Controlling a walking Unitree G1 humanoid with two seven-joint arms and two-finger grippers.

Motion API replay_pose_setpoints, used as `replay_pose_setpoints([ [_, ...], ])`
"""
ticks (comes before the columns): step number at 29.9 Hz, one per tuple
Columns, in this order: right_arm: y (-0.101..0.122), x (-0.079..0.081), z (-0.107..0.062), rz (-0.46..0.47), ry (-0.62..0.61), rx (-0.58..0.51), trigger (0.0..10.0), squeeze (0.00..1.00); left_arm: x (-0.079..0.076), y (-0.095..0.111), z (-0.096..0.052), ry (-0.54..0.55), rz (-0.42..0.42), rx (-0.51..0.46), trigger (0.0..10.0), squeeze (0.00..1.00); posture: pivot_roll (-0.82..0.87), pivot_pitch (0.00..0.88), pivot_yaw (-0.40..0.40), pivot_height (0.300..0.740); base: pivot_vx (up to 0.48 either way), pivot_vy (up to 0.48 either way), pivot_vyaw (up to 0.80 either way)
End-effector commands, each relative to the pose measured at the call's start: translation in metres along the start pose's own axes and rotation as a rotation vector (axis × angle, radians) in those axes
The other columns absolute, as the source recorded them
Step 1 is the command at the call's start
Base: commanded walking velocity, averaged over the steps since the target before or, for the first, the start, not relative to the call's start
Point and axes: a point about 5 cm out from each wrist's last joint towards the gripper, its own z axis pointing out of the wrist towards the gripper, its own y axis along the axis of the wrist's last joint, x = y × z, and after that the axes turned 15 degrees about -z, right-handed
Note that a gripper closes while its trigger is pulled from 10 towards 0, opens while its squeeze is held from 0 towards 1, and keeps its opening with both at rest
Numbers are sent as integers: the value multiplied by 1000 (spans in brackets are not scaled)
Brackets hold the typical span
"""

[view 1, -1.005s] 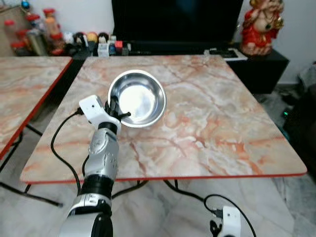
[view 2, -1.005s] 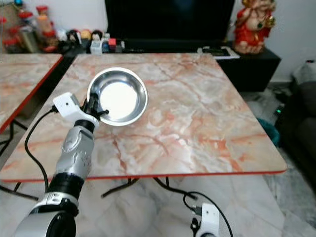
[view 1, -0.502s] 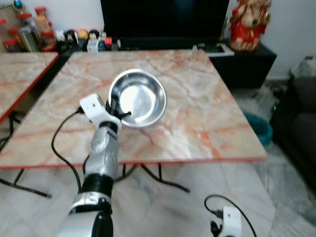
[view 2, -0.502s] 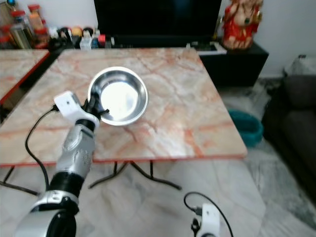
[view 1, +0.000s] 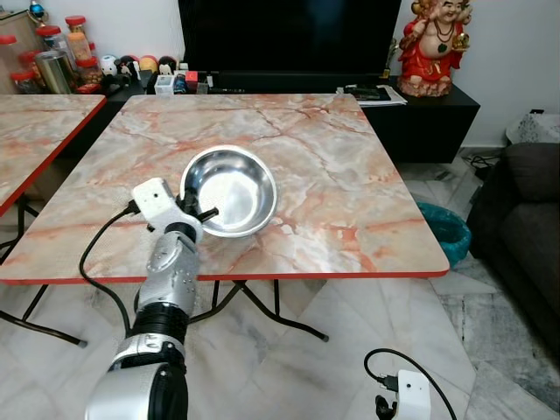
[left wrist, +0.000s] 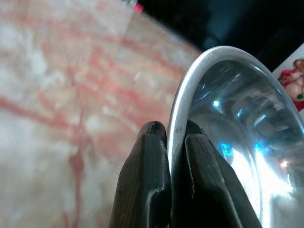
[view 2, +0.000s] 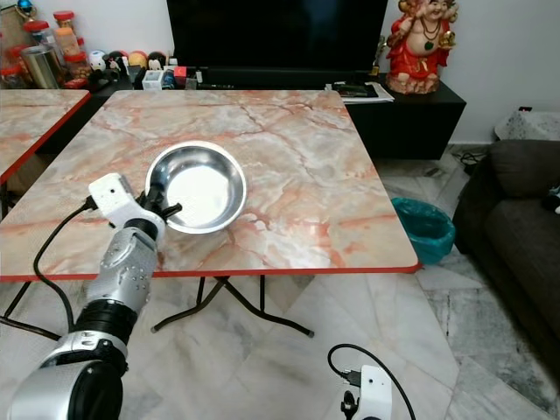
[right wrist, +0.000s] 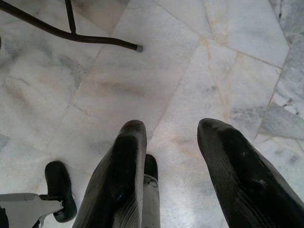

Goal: Setting the table

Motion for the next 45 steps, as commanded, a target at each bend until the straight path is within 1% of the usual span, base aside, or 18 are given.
replay_pose_setpoints([
  [1,4,-1,1,-6,-2,-8,10000,0,-6,0,4,16,-74,32,10000,0,36,0,-27,736,0,0,0],
  [3,3,-1,1,-8,-1,-7,10000,0,-2,-3,4,49,-125,48,10000,0,31,0,-24,736,0,0,0],
  [4,3,-1,1,-8,-1,-7,10000,0,-2,-3,4,49,-125,48,10000,0,31,0,-24,736,0,0,0],
  [6,2,-1,1,-9,0,-3,10000,0,0,-6,4,81,-207,53,10000,0,30,0,-22,736,0,0,0],
  [8,2,-1,0,-10,0,-3,10000,0,0,-6,4,87,-218,53,10000,0,30,0,-21,736,0,0,0],
  [9,2,0,0,-11,1,-3,10000,0,1,-6,5,106,-225,51,10000,0,30,0,-21,736,0,0,0],
  [15,2,0,1,-16,5,-3,10000,0,3,-11,5,146,-226,72,10000,0,31,0,-19,736,0,0,0],
  [24,3,2,1,-21,10,-5,10000,0,7,-23,2,229,-180,98,10000,0,27,0,-15,736,0,0,0],
  [31,1,1,0,-14,6,-1,10000,0,8,-24,2,260,-173,96,10000,0,24,0,-17,736,0,0,0],
  [43,1,1,0,-6,3,-1,10000,0,8,-23,2,293,-192,85,10000,0,25,0,-19,736,0,0,0],
  [44,1,1,0,-5,3,-1,10000,0,8,-23,3,293,-193,86,10000,184,24,0,-20,736,0,0,0],
  [45,2,1,0,-4,3,-2,10000,0,8,-23,3,293,-195,86,10000,447,24,0,-20,736,0,0,0],
])
